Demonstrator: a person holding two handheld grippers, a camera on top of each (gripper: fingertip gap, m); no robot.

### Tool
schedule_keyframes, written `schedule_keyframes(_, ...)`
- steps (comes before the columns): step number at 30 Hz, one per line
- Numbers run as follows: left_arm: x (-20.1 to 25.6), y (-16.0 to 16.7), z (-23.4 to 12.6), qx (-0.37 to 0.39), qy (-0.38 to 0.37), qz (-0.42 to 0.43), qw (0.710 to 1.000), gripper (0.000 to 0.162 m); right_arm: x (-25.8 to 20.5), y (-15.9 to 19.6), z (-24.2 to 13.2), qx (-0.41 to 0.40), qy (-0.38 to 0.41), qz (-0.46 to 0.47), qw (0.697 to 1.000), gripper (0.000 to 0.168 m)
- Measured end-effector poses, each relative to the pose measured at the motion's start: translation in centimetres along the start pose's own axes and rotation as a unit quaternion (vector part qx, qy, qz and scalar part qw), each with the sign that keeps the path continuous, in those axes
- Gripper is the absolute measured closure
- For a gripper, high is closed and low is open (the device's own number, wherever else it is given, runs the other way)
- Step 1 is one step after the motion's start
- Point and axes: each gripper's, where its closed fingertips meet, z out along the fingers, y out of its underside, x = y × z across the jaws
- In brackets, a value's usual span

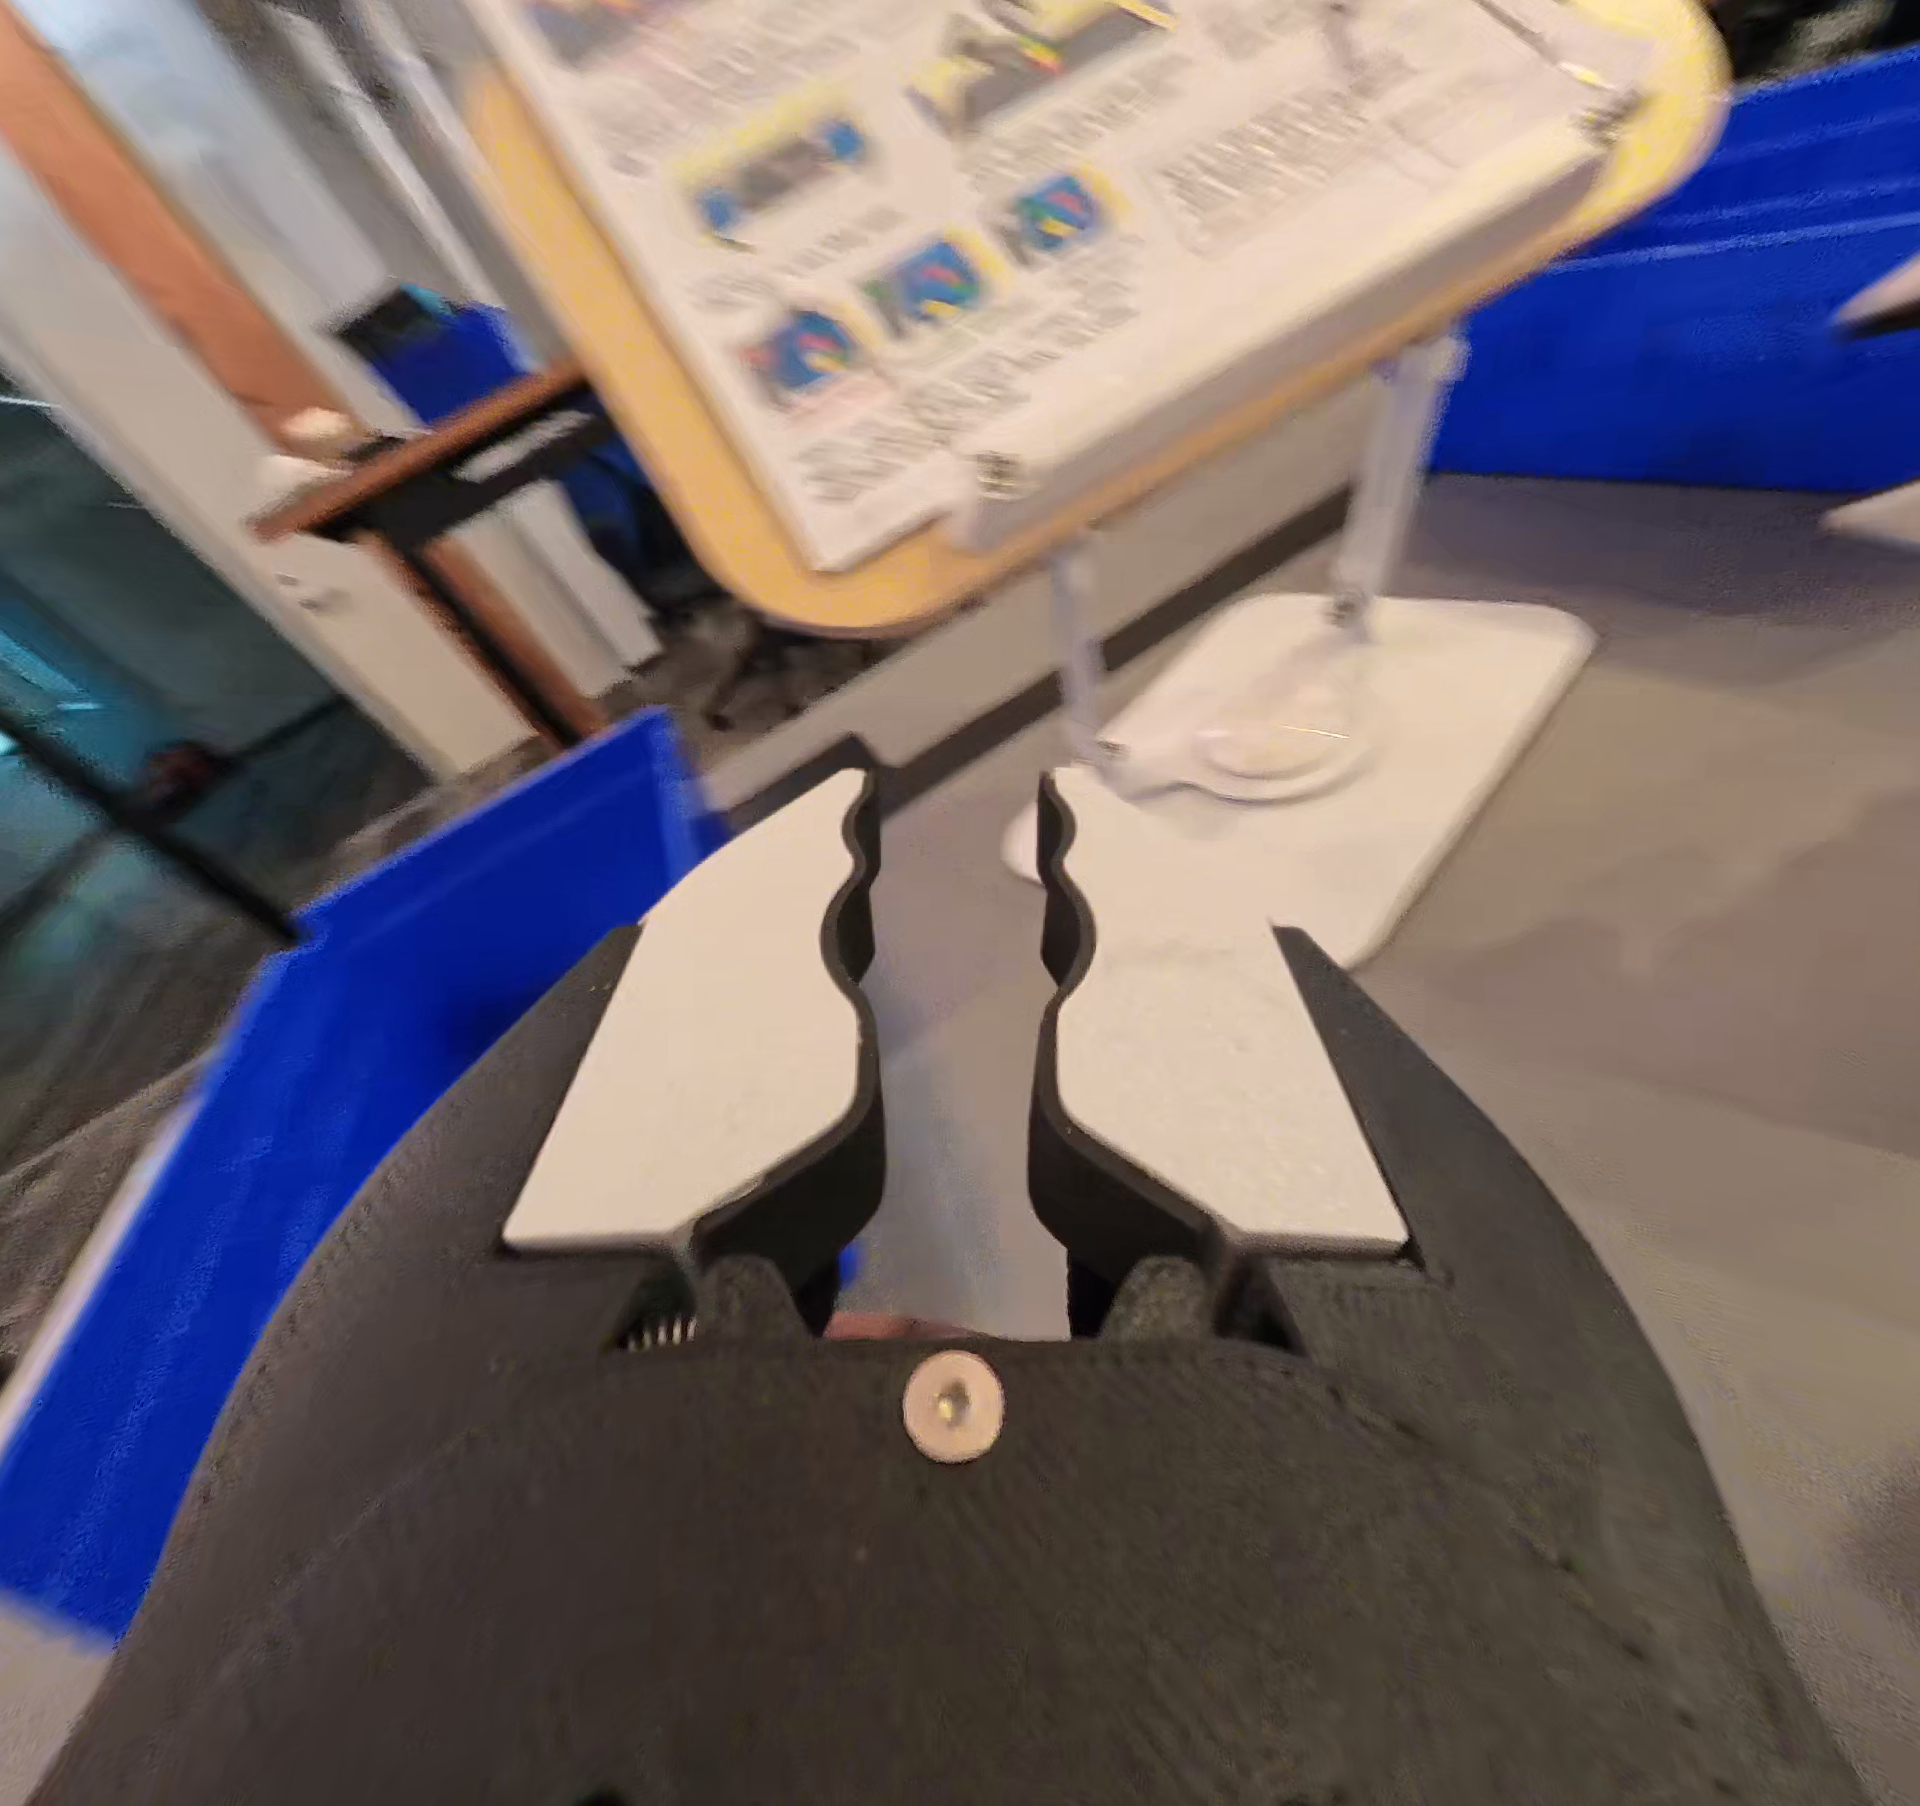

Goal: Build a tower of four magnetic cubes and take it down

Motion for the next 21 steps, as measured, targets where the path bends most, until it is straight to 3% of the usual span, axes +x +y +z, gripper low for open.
schedule_keyframes(1,-2.3,-0.1,-0.8,0.012,-0.031,-0.006,0.999,0.131,1.4,0.0,-0.7,0.0,0.025,-0.006,1.0,0.129)
schedule_keyframes(4,-9.6,0.8,-3.4,0.051,-0.114,-0.066,0.99,0.119,6.9,0.6,-3.4,0.002,0.108,0.001,0.994,0.128)
schedule_keyframes(6,-14.3,3.1,-4.9,0.043,-0.172,-0.081,0.981,0.11,11.4,2.1,-5.2,-0.008,0.167,0.016,0.986,0.129)
schedule_keyframes(12,-22.7,10.5,-7.0,0.001,-0.228,-0.156,0.961,0.109,21.9,11.7,-10.2,-0.105,0.282,0.08,0.95,0.117)
schedule_keyframes(16,-25.1,13.9,-7.1,-0.036,-0.245,-0.141,0.959,0.103,25.0,18.2,-12.6,-0.142,0.287,0.206,0.925,0.11)
schedule_keyframes(21,-25.2,17.0,-5.4,-0.067,-0.205,-0.183,0.959,0.082,23.9,24.5,-12.6,-0.182,0.218,0.333,0.899,0.109)
